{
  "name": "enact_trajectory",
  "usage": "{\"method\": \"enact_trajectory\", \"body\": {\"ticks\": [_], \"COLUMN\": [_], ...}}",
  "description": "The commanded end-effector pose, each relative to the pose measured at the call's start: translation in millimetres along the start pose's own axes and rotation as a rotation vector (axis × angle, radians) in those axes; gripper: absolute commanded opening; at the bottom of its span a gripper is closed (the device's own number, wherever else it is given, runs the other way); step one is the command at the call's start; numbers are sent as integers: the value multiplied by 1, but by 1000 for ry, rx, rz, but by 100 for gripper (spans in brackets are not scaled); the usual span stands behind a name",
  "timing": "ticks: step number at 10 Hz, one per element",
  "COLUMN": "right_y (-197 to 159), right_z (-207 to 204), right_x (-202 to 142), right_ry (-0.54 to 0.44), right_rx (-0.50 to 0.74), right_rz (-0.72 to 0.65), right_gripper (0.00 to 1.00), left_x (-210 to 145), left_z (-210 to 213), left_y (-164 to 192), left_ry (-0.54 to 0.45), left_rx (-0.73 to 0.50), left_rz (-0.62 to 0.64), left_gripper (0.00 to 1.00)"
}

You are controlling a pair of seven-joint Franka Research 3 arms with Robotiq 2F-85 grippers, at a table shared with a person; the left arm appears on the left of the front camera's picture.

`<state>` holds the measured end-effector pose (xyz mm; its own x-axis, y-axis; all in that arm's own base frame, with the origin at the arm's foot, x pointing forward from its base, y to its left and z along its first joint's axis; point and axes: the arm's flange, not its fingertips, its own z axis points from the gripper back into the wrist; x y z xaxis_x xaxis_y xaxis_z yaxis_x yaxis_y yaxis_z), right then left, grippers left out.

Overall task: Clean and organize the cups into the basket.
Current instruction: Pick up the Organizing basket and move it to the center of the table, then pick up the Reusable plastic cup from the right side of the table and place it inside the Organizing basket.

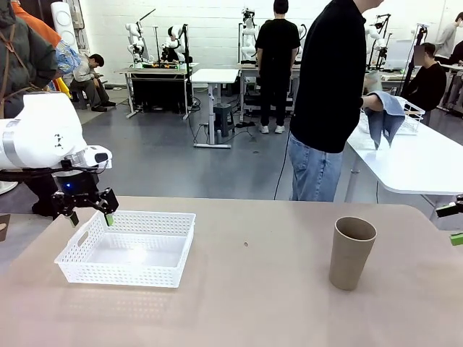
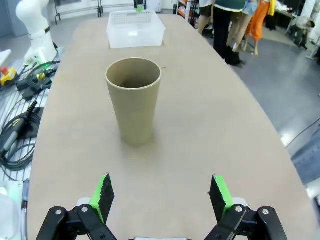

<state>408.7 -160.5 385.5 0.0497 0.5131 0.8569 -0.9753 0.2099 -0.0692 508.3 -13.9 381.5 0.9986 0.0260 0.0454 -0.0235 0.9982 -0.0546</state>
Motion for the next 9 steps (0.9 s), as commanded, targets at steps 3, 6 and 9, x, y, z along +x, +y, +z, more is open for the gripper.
{"method": "enact_trajectory", "body": {"ticks": [3, 6, 9], "right_y": [0, -13, -15], "right_z": [0, -29, -66], "right_x": [3, -14, -35], "right_ry": [-8, -178, -204], "right_rx": [-8, 182, 230], "right_rz": [46, 267, 355], "right_gripper": [100, 100, 100], "left_x": [-11, -12, -33], "left_z": [4, 0, -7], "left_y": [4, 0, -7], "left_ry": [-8, -3, -35], "left_rx": [-1, 16, 22], "left_rz": [-23, -45, -78], "left_gripper": [100, 100, 100]}}
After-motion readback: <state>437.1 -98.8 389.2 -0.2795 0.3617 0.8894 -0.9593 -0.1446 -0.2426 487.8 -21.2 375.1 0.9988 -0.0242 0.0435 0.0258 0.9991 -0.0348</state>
